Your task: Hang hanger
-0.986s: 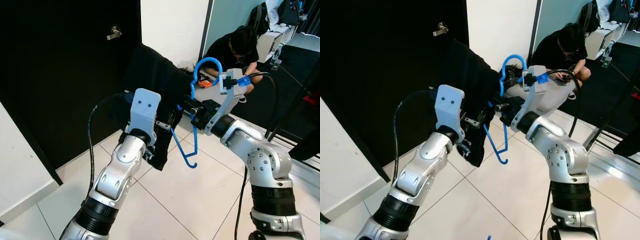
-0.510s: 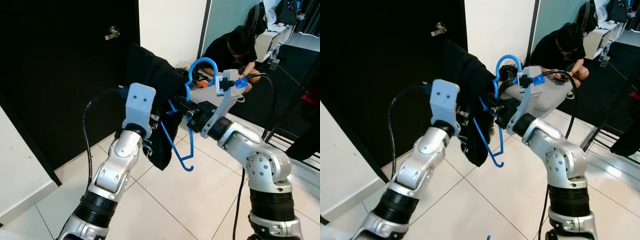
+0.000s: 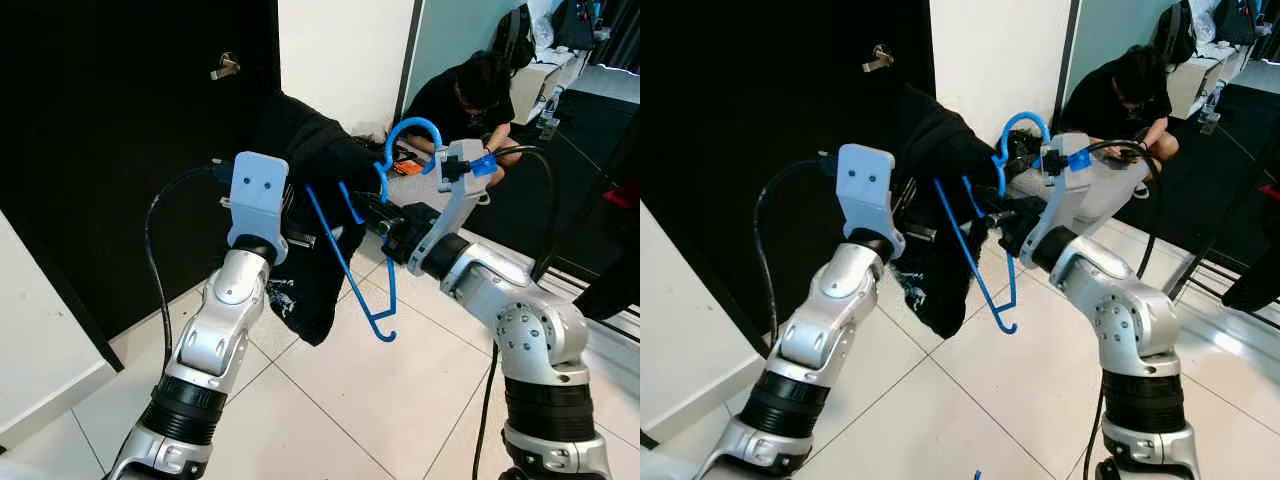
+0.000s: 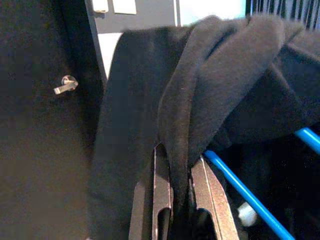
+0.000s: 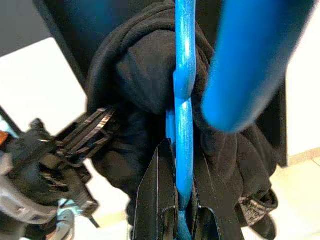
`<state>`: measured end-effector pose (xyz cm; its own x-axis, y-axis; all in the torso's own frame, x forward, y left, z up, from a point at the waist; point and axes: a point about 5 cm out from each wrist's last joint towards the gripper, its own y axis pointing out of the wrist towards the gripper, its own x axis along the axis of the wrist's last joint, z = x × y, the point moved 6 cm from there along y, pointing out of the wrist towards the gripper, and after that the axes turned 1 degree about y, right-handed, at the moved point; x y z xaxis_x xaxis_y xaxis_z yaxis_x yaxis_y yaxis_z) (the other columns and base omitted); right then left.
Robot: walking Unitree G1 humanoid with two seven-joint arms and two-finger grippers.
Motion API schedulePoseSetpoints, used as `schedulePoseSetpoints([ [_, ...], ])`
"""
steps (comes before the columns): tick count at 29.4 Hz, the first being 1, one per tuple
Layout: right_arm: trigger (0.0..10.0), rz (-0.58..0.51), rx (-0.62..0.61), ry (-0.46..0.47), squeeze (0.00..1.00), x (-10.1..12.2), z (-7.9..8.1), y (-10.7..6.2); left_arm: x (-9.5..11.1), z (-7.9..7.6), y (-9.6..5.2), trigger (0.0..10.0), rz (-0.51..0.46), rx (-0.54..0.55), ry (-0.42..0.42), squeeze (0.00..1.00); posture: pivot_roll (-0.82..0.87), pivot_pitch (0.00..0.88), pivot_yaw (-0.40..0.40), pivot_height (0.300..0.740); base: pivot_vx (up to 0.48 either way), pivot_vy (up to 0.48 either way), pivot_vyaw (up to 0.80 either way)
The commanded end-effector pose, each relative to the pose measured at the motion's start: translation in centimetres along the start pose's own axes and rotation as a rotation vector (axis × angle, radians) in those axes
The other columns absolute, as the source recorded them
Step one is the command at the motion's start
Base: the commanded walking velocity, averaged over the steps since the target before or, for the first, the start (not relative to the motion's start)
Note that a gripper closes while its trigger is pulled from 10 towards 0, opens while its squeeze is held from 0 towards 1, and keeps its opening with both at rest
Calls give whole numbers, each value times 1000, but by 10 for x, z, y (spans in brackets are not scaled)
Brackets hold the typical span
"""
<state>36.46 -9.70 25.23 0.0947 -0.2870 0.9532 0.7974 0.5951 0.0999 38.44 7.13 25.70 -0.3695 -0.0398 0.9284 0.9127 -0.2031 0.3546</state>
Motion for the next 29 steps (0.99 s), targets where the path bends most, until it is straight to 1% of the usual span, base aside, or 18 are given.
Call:
schedulePoseSetpoints([
  [1, 10000, -36, -59, -10, 0, 9, -12, -3, 9, 4, 1, 0, -35, 10, 13, 0, -6, 0, -23, 740, 0, 0, 0],
  [3, 10000, -54, -134, -1, 0, 13, -27, -5, 9, 8, 0, 0, -31, 14, 6, 0, -6, 0, -22, 740, 0, 0, 0],
  [4, 10000, -54, -134, -1, 0, 13, -27, -5, 9, 8, 0, 0, -31, 14, 6, 0, -6, 0, -22, 740, 0, 0, 0],
  [6, 10000, -68, -222, 13, 0, 15, -45, -8, 7, 17, -2, 0, -17, 32, -3, 0, -4, 0, -23, 740, 0, 0, 0],
  [7, 10000, -68, -222, 13, 0, 15, -45, -8, 7, 17, -2, 0, -17, 32, -3, 0, -4, 0, -23, 740, 0, 0, 0],
  [9, 10000, -70, -303, 26, 0, 15, -61, -12, 3, 27, -3, 0, -2, 49, -5, 0, 1, 0, -26, 740, 0, 0, 0],
  [10, 10000, -70, -303, 26, 0, 15, -61, -12, 3, 27, -3, 0, -2, 49, -5, 0, 1, 0, -26, 740, 0, 0, 0],
  [12, 10000, -68, -374, 41, 0, 12, -76, -17, 1, 39, -2, 0, 6, 69, 14, 0, 4, 0, -29, 740, 0, 0, 0],
  [13, 10000, -68, -374, 41, 0, 12, -76, -17, 1, 39, -2, 0, 6, 69, 14, 0, 4, 0, -29, 740, 0, 0, 0],
  [14, 10000, -69, -399, 48, 0, 12, -81, -19, 0, 46, -1, 0, 8, 81, 23, 0, 3, 0, -29, 740, 0, 0, 0],
  [15, 10000, -69, -399, 48, 0, 12, -81, -19, 0, 46, -1, 0, 8, 81, 23, 0, 3, 0, -29, 740, 0, 0, 0],
  [16, 10000, -76, -433, 64, 0, 12, -87, -22, 0, 56, 0, 0, 11, 105, 25, 0, -2, 0, -25, 740, 0, 0, 0],
  [17, 10000, -76, -433, 64, 0, 12, -87, -22, 0, 56, 0, 0, 11, 105, 25, 0, -2, 0, -25, 740, 0, 0, 0],
  [19, 10000, -87, -516, 93, 0, 12, -101, -28, -8, 71, -1, 0, 40, 146, 13, 0, -4, 0, -25, 740, 0, 0, 0],
  [22, 10000, -87, -543, 100, 0, 12, -105, -30, -11, 74, -2, 0, 53, 155, 8, 0, -4, 0, -25, 740, 0, 0, 0],
  [25, 10000, -69, -634, 130, 0, 4, -117, -37, -28, 77, -9, 0, 114, 180, -1, 0, -3, 0, -26, 740, 0, 0, 0],
  [26, 10000, -69, -634, 130, 0, 4, -117, -37, -28, 77, -9, 0, 114, 180, -1, 0, -3, 0, -26, 740, 0, 0, 0],
  [29, 10000, -49, -684, 142, 0, -4, -124, -40, -39, 79, -14, 0, 160, 210, -34, 0, -1, 0, -25, 740, 0, 0, 0],
])
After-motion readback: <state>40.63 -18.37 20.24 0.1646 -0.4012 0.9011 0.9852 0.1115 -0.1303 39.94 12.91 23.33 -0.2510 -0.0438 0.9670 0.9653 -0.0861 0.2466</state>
